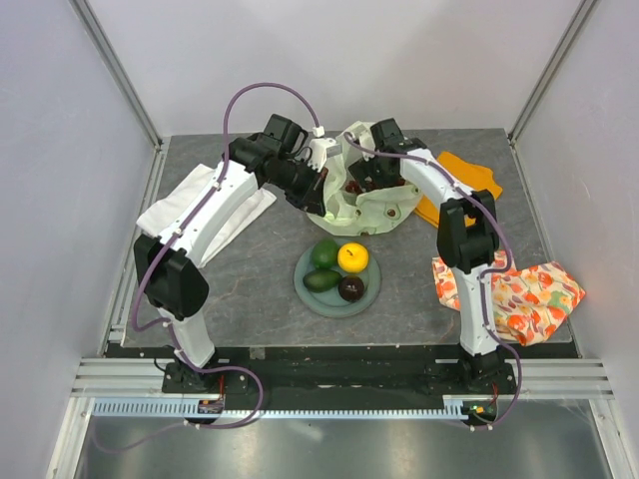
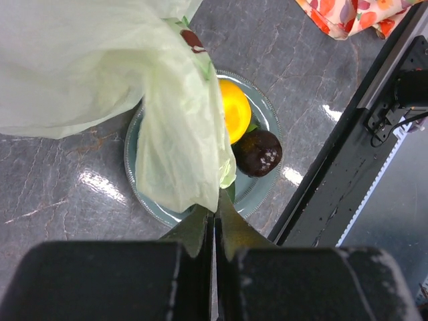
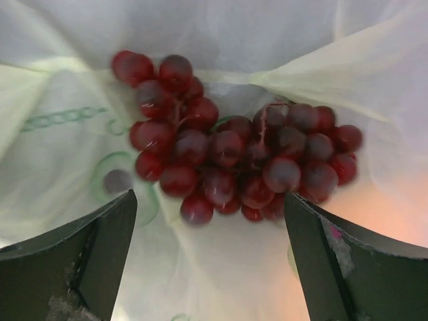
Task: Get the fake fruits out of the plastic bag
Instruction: Adjust the fake fruit in the plastic bag.
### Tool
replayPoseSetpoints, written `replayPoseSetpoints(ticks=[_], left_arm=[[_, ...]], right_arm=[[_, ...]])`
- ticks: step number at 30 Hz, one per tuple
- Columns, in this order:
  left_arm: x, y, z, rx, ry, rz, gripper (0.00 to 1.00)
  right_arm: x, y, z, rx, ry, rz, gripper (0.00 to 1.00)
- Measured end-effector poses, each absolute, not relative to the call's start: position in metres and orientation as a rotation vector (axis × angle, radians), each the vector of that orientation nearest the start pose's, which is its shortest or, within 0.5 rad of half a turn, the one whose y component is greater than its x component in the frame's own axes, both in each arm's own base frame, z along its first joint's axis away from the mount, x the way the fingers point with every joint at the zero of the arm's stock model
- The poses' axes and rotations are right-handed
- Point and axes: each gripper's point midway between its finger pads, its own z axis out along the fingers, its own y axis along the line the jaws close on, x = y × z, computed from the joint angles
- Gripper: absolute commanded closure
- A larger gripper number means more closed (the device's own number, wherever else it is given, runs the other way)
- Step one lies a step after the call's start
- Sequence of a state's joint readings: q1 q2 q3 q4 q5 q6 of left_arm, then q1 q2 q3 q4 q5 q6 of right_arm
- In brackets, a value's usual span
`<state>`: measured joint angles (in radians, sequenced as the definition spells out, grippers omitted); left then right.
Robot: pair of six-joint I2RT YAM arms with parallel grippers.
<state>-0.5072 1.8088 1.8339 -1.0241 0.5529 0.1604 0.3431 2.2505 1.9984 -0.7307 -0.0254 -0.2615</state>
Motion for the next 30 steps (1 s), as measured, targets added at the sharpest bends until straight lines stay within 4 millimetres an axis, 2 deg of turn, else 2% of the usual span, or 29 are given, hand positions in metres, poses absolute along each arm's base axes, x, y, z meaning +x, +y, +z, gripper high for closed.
replayPoseSetpoints(ticks=[4,6,7,9,10,12,14,20,23,26,30], left_arm=[[0.320,-0.277,0.223,1.037,2.340,-0.844,0.99],[0.320,-0.277,0.223,1.037,2.341,-0.845,0.99],[0.320,-0.277,0.222,1.037,2.342,-0.845,0.99],[0.320,-0.277,0.221,1.037,2.346,-0.845,0.98],[0.321,-0.277,0.219,1.037,2.349,-0.844,0.98],[0.321,-0.277,0.216,1.037,2.357,-0.842,0.98],[0.322,-0.278,0.214,1.036,2.362,-0.841,0.98],[0.332,-0.279,0.214,1.028,2.358,-0.808,0.98],[0.340,-0.278,0.219,1.018,2.341,-0.775,0.98],[0.348,-0.277,0.224,1.004,2.326,-0.744,0.98],[0.361,-0.271,0.225,0.973,2.319,-0.701,0.99]], right_arm=[[0.519,0.166,0.046,-0.797,2.491,-0.051,0.02],[0.523,0.161,0.040,-0.798,2.488,-0.115,0.16],[0.526,0.160,0.041,-0.800,2.476,-0.135,0.32],[0.534,0.159,0.044,-0.796,2.439,-0.161,0.50],[0.538,0.160,0.044,-0.792,2.422,-0.158,0.63],[0.541,0.161,0.042,-0.792,2.403,-0.151,0.74],[0.541,0.163,0.045,-0.796,2.389,-0.128,0.77],[0.530,0.177,0.091,-0.790,2.322,0.026,0.80],[0.515,0.186,0.127,-0.779,2.280,0.122,0.80],[0.496,0.194,0.174,-0.762,2.212,0.222,0.80],[0.475,0.202,0.220,-0.760,2.133,0.324,0.79]])
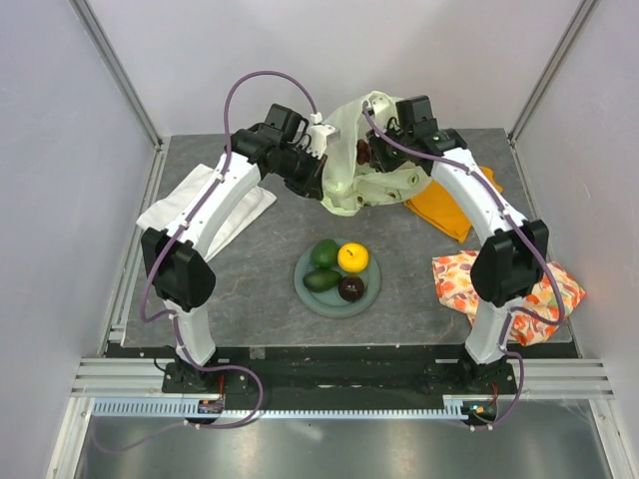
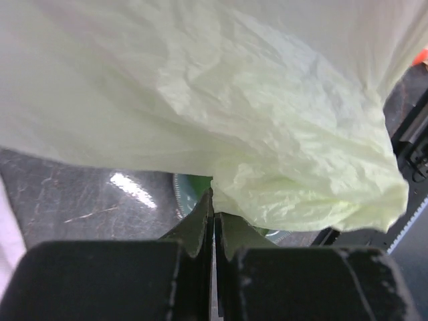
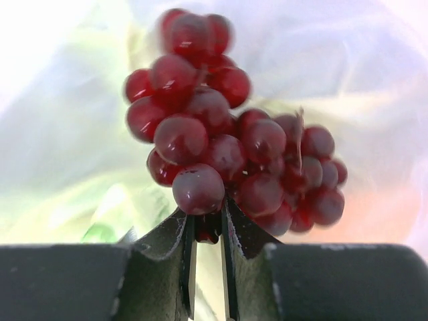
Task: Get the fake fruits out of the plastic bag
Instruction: Adjust the fake fruit in the plastic bag, then take out the fake fruit from the plastic bag.
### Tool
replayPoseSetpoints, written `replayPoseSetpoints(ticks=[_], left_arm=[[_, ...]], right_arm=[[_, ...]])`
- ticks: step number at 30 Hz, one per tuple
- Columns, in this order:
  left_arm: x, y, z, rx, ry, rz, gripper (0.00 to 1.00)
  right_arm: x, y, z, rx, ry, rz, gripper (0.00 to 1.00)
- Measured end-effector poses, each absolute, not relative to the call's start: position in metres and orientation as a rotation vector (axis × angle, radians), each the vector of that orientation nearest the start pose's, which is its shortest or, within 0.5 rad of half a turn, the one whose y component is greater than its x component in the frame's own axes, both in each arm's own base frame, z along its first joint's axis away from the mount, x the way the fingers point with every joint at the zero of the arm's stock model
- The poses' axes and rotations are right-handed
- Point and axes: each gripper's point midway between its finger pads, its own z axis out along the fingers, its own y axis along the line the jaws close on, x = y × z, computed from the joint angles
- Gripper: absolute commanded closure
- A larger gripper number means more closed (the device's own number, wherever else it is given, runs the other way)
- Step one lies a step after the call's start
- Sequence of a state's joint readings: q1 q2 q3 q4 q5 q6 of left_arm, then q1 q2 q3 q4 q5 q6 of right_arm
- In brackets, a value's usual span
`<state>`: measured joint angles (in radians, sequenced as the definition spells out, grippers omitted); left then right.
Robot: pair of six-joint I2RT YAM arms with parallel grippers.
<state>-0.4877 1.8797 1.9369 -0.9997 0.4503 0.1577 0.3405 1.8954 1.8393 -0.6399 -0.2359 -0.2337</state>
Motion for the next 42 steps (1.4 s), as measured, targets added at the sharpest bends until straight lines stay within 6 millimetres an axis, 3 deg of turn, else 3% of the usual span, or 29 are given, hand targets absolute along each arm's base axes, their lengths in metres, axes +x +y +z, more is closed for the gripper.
replayPoseSetpoints(ticks=[2,5,7,13,19,24,27,28,30,32,37,39,42], left_arm=[[0.373,-0.265,0.225,0.936,2.321,-0.655,0.98],[0.393,-0.251,0.226,0.861,2.326,-0.596,0.98],[0.405,-0.241,0.226,0.807,2.335,-0.564,0.98],[0.450,-0.219,0.233,0.679,2.308,-0.492,0.98],[0.469,-0.222,0.228,0.670,2.292,-0.494,0.99],[0.471,-0.228,0.218,0.683,2.305,-0.509,0.98],[0.470,-0.232,0.218,0.693,2.300,-0.518,0.99],[0.469,-0.234,0.218,0.699,2.298,-0.523,0.99],[0.466,-0.239,0.218,0.710,2.297,-0.537,0.98],[0.464,-0.242,0.218,0.719,2.296,-0.546,0.98],[0.458,-0.249,0.214,0.743,2.300,-0.588,0.99],[0.452,-0.251,0.206,0.754,2.321,-0.609,0.99],[0.442,-0.253,0.192,0.767,2.362,-0.623,0.99]], right_arm=[[0.464,0.202,0.235,-0.760,2.117,0.366,0.79],[0.454,0.197,0.241,-0.742,2.122,0.393,0.79],[0.449,0.192,0.232,-0.733,2.146,0.395,0.79],[0.441,0.182,0.174,-0.749,2.268,0.383,0.75],[0.464,0.185,0.152,-0.768,2.271,0.347,0.76],[0.469,0.177,0.129,-0.778,2.329,0.289,0.78],[0.464,0.170,0.120,-0.772,2.361,0.272,0.72],[0.463,0.169,0.119,-0.762,2.371,0.276,0.67],[0.463,0.167,0.120,-0.737,2.374,0.288,0.41],[0.467,0.168,0.130,-0.706,2.348,0.307,0.29],[0.483,0.168,0.153,-0.670,2.269,0.300,0.27],[0.491,0.169,0.148,-0.668,2.270,0.293,0.26],[0.502,0.172,0.124,-0.671,2.302,0.289,0.26]])
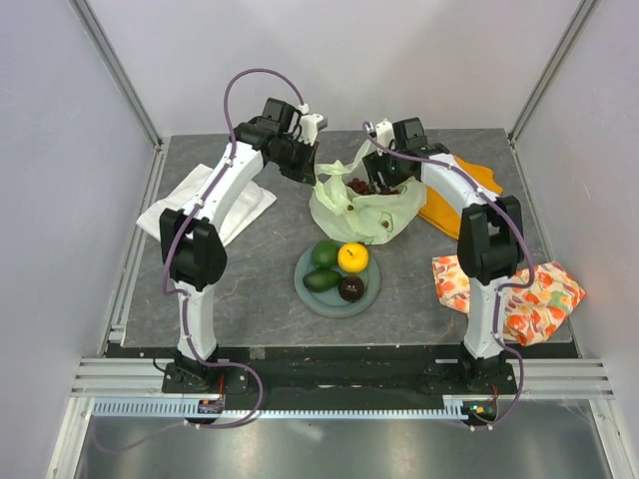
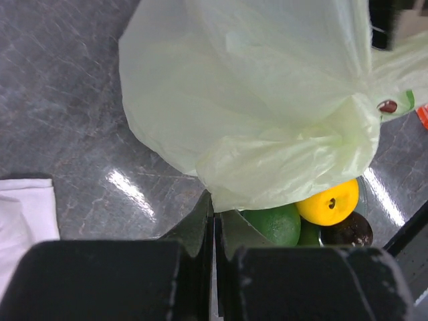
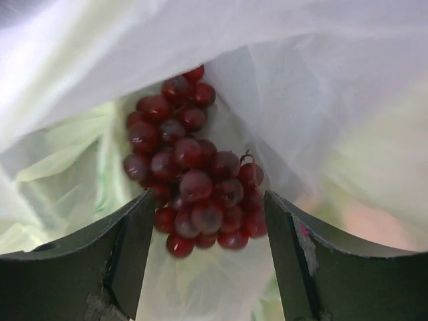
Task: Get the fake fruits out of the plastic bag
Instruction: Take out the fake fruit from the plastic bag.
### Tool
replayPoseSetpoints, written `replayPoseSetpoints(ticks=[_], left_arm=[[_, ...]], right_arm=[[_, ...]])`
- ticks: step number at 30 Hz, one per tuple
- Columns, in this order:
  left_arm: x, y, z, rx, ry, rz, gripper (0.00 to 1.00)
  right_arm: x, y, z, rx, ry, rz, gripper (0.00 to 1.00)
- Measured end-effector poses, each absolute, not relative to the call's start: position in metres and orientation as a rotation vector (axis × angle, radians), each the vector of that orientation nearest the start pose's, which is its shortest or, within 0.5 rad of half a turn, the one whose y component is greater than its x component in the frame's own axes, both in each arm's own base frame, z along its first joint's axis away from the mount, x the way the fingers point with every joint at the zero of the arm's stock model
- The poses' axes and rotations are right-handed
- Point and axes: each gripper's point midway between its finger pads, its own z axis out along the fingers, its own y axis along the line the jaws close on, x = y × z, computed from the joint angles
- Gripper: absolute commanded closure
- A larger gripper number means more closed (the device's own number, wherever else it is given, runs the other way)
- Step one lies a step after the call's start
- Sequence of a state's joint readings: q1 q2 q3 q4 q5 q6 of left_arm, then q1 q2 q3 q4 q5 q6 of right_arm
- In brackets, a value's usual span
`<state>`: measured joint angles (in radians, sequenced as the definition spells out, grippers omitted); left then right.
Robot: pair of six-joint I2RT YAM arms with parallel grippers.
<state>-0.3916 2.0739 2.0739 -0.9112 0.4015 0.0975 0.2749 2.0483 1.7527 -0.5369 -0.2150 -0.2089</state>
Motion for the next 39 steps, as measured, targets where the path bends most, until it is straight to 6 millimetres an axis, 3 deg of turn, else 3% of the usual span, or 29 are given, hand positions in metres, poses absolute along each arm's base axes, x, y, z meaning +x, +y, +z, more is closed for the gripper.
replayPoseSetpoints(ticks=[6,8,10,13,18,22,28,31,34,39], left_arm=[[0.427,-0.256,0.177,0.792,2.407,-0.635,0.99],[0.425,-0.257,0.178,0.797,2.405,-0.636,0.99],[0.424,-0.258,0.180,0.799,2.400,-0.637,0.98],[0.424,-0.258,0.181,0.799,2.398,-0.637,0.98],[0.425,-0.259,0.185,0.799,2.389,-0.636,0.98],[0.430,-0.262,0.197,0.801,2.354,-0.636,0.98],[0.435,-0.265,0.208,0.799,2.318,-0.635,0.98],[0.436,-0.265,0.210,0.797,2.314,-0.634,0.98],[0.437,-0.265,0.212,0.795,2.309,-0.630,0.99],[0.442,-0.265,0.216,0.790,2.295,-0.617,0.98]], right_arm=[[0.515,0.168,0.060,-0.683,2.410,0.216,0.23],[0.521,0.167,0.052,-0.690,2.417,0.184,0.33],[0.526,0.169,0.052,-0.704,2.405,0.164,0.57],[0.531,0.171,0.058,-0.730,2.376,0.143,0.72],[0.527,0.176,0.067,-0.747,2.370,0.175,0.79],[0.513,0.184,0.107,-0.747,2.329,0.273,0.79],[0.488,0.198,0.218,-0.727,2.134,0.409,0.79],[0.473,0.202,0.265,-0.716,2.044,0.465,0.81],[0.463,0.205,0.284,-0.708,2.009,0.501,0.82],[0.444,0.210,0.292,-0.719,2.024,0.583,0.85]])
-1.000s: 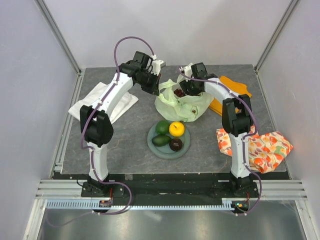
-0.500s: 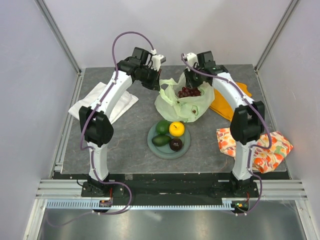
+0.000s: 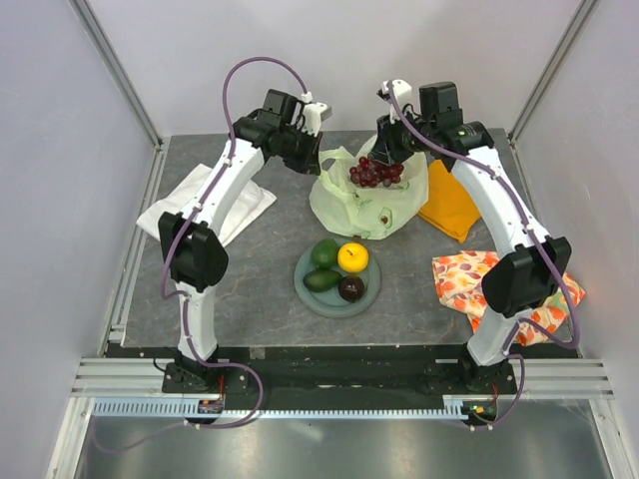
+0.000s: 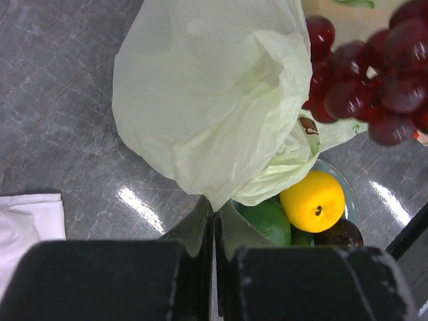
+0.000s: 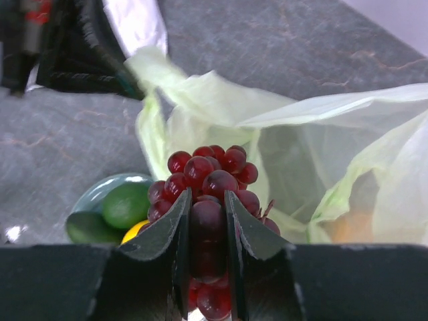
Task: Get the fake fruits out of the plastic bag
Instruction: Take out the fake fruit from the plastic bag, then place the fake fruit on the plate.
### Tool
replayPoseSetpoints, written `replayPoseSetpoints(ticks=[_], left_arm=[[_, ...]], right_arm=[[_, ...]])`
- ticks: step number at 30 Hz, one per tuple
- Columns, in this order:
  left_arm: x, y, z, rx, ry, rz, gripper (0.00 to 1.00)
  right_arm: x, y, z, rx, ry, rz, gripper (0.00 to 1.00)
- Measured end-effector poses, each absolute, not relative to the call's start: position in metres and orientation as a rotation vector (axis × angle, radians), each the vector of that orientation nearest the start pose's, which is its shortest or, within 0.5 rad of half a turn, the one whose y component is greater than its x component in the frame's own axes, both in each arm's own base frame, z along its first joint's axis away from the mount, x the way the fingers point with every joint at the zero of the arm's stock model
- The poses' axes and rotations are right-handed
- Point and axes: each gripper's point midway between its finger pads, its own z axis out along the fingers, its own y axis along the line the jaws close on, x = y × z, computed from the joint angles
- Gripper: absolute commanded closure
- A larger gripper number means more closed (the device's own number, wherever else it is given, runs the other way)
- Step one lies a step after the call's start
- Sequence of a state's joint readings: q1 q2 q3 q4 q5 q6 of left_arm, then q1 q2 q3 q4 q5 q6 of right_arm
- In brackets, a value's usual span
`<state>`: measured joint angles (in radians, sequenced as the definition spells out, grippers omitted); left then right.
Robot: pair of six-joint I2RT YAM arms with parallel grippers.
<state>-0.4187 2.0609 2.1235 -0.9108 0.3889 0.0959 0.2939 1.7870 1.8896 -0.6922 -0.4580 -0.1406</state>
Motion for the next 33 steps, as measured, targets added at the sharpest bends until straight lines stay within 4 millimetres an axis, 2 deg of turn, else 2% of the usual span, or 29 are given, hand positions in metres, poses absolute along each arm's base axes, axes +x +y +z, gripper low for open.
replayPoseSetpoints(ticks=[2,6,10,12,14,17,20,25,27,30,33], left_arm=[[0.447,-0.265,0.216,0.784,2.288,-0.600,0.98],[0.455,-0.264,0.211,0.772,2.295,-0.565,0.98],[0.458,-0.260,0.208,0.763,2.306,-0.536,0.98],[0.459,-0.259,0.208,0.759,2.306,-0.524,0.98],[0.459,-0.258,0.207,0.756,2.308,-0.514,0.98],[0.461,-0.256,0.207,0.750,2.310,-0.495,0.98],[0.461,-0.255,0.207,0.749,2.311,-0.490,0.99],[0.459,-0.250,0.209,0.751,2.310,-0.464,0.99],[0.457,-0.248,0.211,0.752,2.307,-0.456,0.98],[0.454,-0.246,0.216,0.755,2.298,-0.450,0.98],[0.453,-0.243,0.222,0.755,2.287,-0.436,0.99]], right_arm=[[0.431,0.212,0.295,-0.730,2.039,0.626,0.89],[0.394,0.214,0.314,-0.789,2.033,0.678,0.89],[0.336,0.229,0.345,-0.925,1.949,0.722,0.90],[0.303,0.242,0.353,-1.013,1.898,0.761,0.90],[0.274,0.255,0.351,-1.102,1.872,0.805,0.91],[0.242,0.273,0.329,-1.240,1.877,0.869,0.92],[0.233,0.286,0.296,-1.357,1.924,0.887,0.93],[0.236,0.310,0.245,-1.574,1.959,0.867,0.95],[0.237,0.316,0.230,-1.652,1.963,0.853,0.95],[0.236,0.325,0.219,-1.756,1.942,0.835,0.96],[0.233,0.331,0.224,-1.821,1.899,0.814,0.97]])
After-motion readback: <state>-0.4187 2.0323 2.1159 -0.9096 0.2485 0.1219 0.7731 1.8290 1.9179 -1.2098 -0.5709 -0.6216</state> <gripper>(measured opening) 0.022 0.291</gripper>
